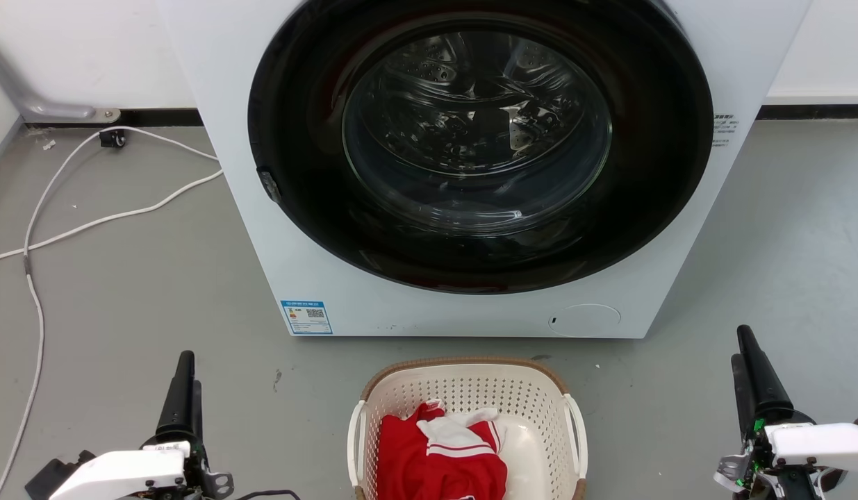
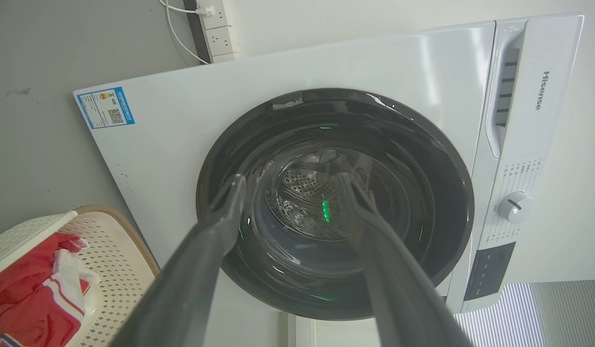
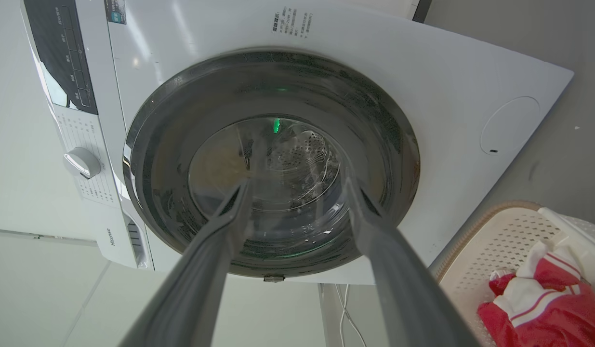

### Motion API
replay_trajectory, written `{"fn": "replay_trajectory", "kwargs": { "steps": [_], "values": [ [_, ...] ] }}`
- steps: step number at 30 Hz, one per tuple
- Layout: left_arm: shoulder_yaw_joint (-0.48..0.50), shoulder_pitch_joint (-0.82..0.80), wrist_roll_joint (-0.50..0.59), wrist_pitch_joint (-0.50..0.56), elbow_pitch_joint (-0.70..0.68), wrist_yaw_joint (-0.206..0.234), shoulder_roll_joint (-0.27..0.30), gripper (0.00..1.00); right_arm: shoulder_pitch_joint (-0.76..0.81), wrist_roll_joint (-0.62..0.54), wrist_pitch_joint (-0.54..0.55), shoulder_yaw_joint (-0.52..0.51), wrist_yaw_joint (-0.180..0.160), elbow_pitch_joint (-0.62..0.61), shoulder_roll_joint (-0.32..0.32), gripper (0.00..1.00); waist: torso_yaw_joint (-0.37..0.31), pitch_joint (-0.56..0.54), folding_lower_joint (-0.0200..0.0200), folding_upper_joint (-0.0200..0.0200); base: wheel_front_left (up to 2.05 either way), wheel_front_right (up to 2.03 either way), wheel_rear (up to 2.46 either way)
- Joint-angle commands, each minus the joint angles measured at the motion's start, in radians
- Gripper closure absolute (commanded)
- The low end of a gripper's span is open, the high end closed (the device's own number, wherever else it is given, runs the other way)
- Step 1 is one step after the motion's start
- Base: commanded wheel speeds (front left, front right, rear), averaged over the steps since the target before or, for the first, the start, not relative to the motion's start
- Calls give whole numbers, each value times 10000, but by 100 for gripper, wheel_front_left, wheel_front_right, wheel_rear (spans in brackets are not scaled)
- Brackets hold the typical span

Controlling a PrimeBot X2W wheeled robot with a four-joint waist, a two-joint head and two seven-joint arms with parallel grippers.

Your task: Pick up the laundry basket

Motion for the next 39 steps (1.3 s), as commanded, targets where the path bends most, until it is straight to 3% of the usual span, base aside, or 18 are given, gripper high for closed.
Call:
{"fn": "replay_trajectory", "kwargs": {
  "steps": [1, 7, 10, 13, 28, 39],
  "values": [
    [77, -89, 169, -70, -221, -13, 40, 0, -185, -237, -75, -23, 16, -228, -26, 0, 3, 0, 0, 0, 0, 0, 0],
    [242, -84, 1211, -306, -762, -15, 43, 0, -197, -1395, -308, -105, 17, -588, -25, 0, 6, 16, 0, 0, 0, 0, 0],
    [346, -35, 1916, -416, -1000, 70, 45, 0, -207, -2699, -419, -327, 17, -889, -26, 0, 11, 19, 0, 0, 0, 0, 0],
    [211, -16, 3009, -523, -1396, 291, 46, 0, -237, -4141, -530, -226, 18, -1314, -23, 0, 0, 29, 0, 0, 0, 0, 0],
    [-1612, 367, 8120, -1079, -3068, 1818, 128, 0, 14, -8313, -1088, 330, 20, -2427, -24, 0, -40, 81, 0, 0, 0, 0, 0],
    [-2979, 484, 9857, -1394, -3239, 2712, 1016, 0, 220, -10148, -1395, 449, 20, -2532, -23, 0, -74, 78, 0, 0, 0, 0, 0]
  ]
}}
